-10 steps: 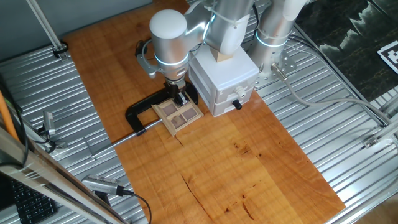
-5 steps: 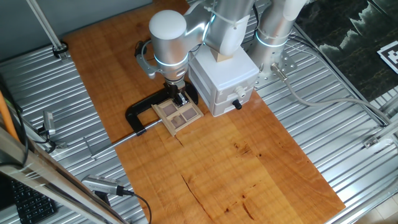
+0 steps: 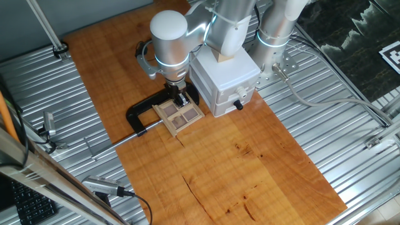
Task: Open a sliding window
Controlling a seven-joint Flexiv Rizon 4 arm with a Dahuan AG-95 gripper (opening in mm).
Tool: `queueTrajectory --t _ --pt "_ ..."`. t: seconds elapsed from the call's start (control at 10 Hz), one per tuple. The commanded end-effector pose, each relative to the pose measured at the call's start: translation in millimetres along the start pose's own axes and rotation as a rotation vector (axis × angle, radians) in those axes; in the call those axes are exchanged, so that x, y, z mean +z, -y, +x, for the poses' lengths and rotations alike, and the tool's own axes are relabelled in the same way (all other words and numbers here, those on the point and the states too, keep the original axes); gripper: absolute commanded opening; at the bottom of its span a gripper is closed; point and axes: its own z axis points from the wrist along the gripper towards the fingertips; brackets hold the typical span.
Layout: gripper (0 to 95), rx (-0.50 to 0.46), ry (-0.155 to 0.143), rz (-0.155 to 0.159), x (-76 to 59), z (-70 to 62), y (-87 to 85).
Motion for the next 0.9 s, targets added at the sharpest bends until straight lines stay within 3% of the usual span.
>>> queueTrajectory --t 0.1,0.9 --pt "0.0 0.0 0.004 0.001 0.7 -0.5 0.1" --pt "0.0 0.003 0.008 0.003 -0.2 -3.2 -0.6"
